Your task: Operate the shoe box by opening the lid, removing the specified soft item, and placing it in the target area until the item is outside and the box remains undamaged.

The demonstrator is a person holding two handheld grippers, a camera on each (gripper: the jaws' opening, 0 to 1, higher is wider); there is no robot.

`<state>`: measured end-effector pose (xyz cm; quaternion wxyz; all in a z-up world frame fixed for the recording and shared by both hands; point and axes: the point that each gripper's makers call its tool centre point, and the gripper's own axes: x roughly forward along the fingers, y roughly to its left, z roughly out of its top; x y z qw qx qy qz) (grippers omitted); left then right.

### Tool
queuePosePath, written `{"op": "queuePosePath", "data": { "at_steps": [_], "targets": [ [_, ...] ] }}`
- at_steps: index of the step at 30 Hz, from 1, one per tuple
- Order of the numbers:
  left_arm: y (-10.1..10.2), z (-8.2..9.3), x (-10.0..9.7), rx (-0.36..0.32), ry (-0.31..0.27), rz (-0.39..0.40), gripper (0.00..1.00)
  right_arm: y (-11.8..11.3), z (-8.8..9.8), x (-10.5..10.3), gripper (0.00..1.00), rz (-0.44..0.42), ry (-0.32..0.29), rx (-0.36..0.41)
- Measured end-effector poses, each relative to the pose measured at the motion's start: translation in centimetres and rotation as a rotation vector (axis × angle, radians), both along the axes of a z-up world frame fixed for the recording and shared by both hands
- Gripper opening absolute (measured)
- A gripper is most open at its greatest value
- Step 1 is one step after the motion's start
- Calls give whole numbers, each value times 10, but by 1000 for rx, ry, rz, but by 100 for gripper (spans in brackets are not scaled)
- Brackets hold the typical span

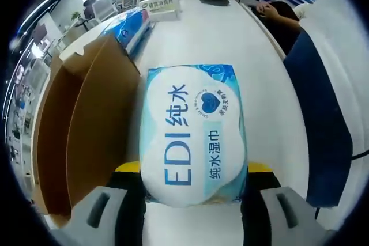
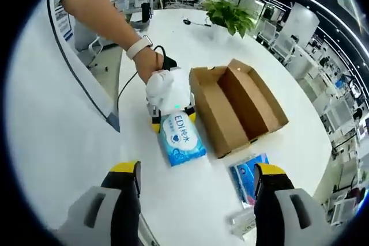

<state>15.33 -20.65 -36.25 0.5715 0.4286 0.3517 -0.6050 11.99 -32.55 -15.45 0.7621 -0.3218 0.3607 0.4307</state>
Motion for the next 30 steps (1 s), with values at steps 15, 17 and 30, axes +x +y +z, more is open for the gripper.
{"op": "queuePosePath", "data": {
  "at_steps": [15,17,30],
  "targets": [
    [-47,-1,1,-13,0,-1,66,-42,-2,-6,77,-100,21,19],
    [-55,0,1,-16,0,-2,66,-44,-3,-8,77,-104,24,19],
    [-93,0,0,-21,-4,-13,66,-65,-7,-19,77,-151,34,32]
  ]
}}
